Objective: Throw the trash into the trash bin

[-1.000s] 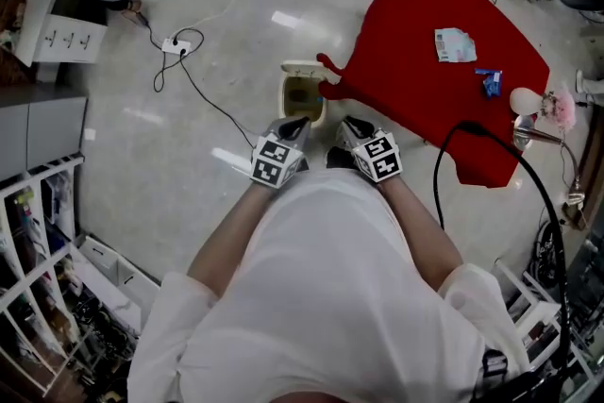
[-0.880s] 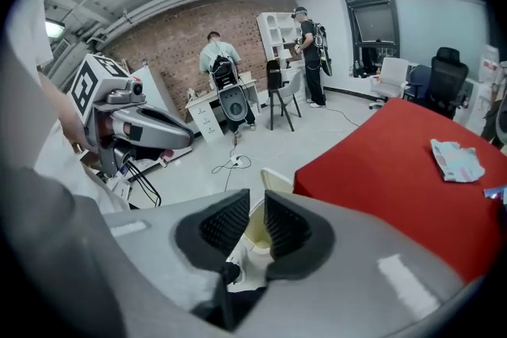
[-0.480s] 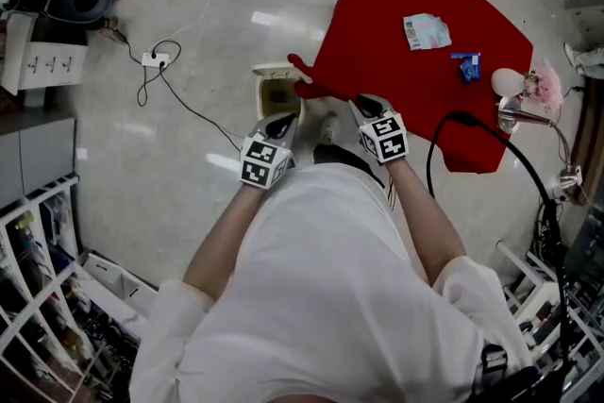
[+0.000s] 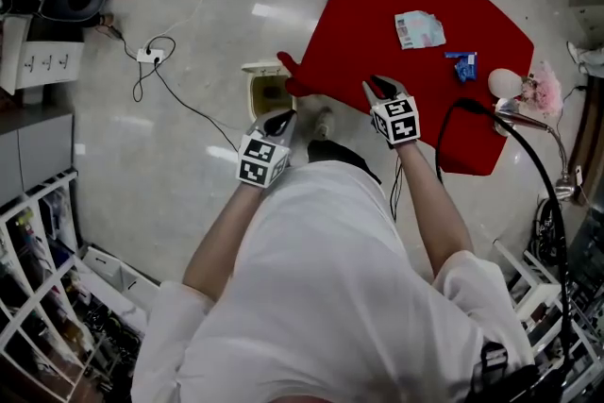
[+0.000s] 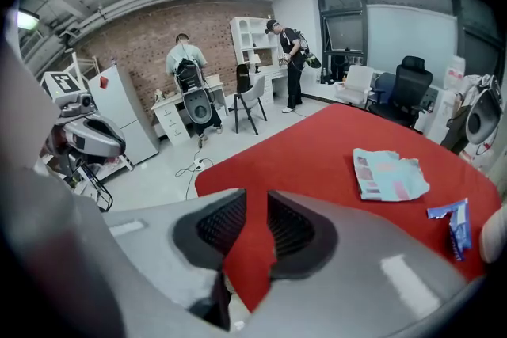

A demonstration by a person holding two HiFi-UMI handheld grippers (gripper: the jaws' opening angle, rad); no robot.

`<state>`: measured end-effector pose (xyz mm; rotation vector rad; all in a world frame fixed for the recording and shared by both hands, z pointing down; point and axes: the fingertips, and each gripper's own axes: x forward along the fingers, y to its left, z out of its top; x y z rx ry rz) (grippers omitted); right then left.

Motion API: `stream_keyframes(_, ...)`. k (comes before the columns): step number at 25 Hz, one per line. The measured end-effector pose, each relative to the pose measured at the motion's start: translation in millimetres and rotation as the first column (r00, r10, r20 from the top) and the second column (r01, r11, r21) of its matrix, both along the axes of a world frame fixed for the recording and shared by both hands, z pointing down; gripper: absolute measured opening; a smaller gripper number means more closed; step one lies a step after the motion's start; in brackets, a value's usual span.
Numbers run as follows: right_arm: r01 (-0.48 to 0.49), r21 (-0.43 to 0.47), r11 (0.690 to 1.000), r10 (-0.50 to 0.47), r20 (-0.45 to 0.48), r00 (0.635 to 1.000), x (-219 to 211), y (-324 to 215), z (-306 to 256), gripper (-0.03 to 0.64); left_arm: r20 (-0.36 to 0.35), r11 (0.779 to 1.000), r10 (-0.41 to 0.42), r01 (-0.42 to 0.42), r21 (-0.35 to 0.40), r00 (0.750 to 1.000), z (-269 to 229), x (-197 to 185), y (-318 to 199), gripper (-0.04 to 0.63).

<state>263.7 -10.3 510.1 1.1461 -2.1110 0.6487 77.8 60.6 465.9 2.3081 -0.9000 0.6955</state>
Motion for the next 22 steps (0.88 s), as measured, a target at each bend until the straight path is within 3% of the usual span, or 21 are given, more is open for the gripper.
stream_keyframes(15,-0.011,-0.024,1.000,0.008,-0.124,0.992,87.9,-67.9,28.5,0.117,0.036,1.000,-0.020,0.020,-0.016,0.999,9.1,32.7,-26.7,0.005)
stream_keyframes(22,-0.068,-0.073,0.995,0.052,-0.193,0.980,131.9,-100.9,57.6,0.132,0.057,0.999,-0.014,0.016,-0.036,0.998,18.0,39.4,-34.0,0.005)
